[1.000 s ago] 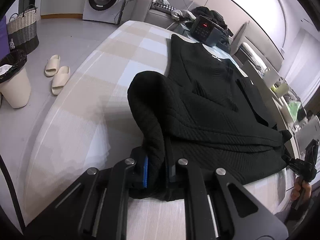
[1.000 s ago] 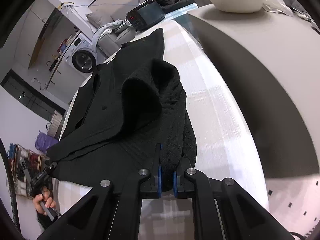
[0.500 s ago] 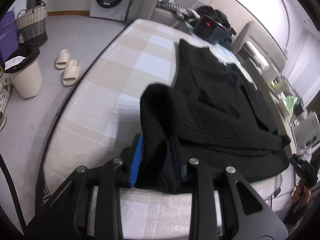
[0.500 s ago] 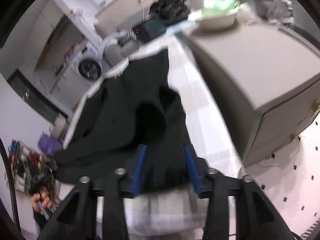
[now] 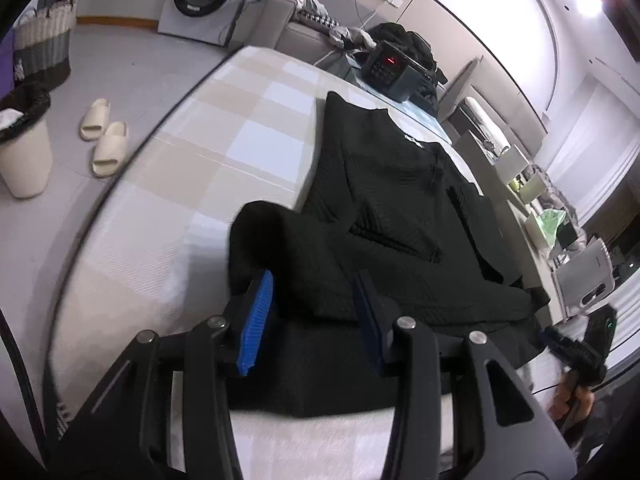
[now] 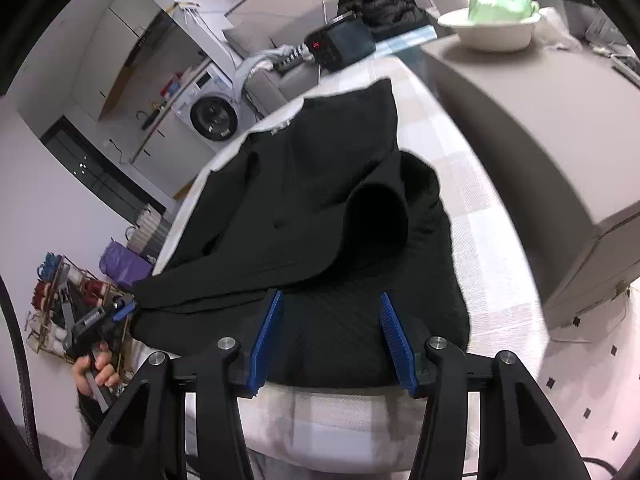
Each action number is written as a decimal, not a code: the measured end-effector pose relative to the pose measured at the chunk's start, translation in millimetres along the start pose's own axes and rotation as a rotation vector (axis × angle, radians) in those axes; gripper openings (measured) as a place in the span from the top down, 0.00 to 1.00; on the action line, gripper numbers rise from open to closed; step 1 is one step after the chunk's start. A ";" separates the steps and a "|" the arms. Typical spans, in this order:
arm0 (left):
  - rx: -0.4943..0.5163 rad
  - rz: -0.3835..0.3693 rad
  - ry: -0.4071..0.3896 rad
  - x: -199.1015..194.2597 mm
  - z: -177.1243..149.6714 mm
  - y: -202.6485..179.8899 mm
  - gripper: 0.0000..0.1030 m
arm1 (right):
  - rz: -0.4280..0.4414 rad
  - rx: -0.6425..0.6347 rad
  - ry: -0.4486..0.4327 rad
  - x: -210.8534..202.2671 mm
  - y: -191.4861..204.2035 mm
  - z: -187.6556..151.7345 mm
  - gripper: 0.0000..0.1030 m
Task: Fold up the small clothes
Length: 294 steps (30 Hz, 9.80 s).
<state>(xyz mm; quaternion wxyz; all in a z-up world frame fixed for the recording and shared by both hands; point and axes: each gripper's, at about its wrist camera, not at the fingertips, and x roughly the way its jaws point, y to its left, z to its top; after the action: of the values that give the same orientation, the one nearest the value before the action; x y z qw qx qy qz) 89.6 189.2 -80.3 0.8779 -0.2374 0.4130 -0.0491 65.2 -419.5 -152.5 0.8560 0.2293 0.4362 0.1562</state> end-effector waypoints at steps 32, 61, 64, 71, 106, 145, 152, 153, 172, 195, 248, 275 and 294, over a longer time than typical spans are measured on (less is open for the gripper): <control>0.009 -0.105 -0.157 25.4 104.2 -34.2 0.93 | 0.024 0.138 -0.286 1.7 10.4 113.6 0.97; -0.180 0.089 -0.069 248.1 280.8 -22.0 0.77 | -0.102 0.300 -0.268 151.4 -20.3 283.5 0.74; -0.189 0.069 -0.061 246.2 275.2 -13.5 0.75 | -0.077 0.299 -0.216 152.0 -22.4 271.2 0.70; -0.154 -0.015 -0.003 229.9 244.2 -23.4 0.75 | 0.001 0.311 -0.136 158.9 -6.1 240.6 0.59; -0.128 -0.033 -0.022 263.8 255.1 -61.8 0.68 | 0.065 0.259 -0.154 236.3 46.4 301.3 0.42; 0.023 0.225 0.026 104.1 71.9 -13.5 0.83 | -0.101 0.380 -0.104 35.5 -44.0 38.4 0.39; 0.022 0.244 0.018 104.6 73.9 -16.3 0.83 | -0.129 0.377 -0.122 43.4 -39.8 48.1 0.87; 0.022 0.246 0.017 104.6 73.4 -16.3 0.83 | -0.134 0.360 -0.132 39.5 -37.8 47.3 0.88; -0.248 0.006 0.159 87.1 50.8 10.1 0.68 | 0.050 0.437 -0.076 35.3 -36.2 22.1 0.57; -0.237 -0.027 -0.004 95.2 49.2 0.5 0.95 | -0.013 0.438 -0.125 64.5 -16.0 38.6 0.94; -0.259 0.038 -0.111 26.5 4.2 29.3 0.90 | -0.075 0.355 -0.107 46.3 -40.1 27.5 0.79; -0.212 0.084 -0.063 101.0 110.7 3.0 0.48 | -0.208 0.090 -0.109 83.2 -18.1 128.8 0.59; -0.082 0.190 -0.064 184.3 171.3 -17.0 1.00 | -0.262 0.012 -0.043 151.3 -27.0 207.0 0.91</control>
<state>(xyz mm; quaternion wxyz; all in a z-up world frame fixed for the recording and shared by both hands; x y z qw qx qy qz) 340.2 186.6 -108.3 0.8810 -0.2342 0.4069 0.0590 322.7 -424.7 -162.4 0.8769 0.1787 0.4447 0.0355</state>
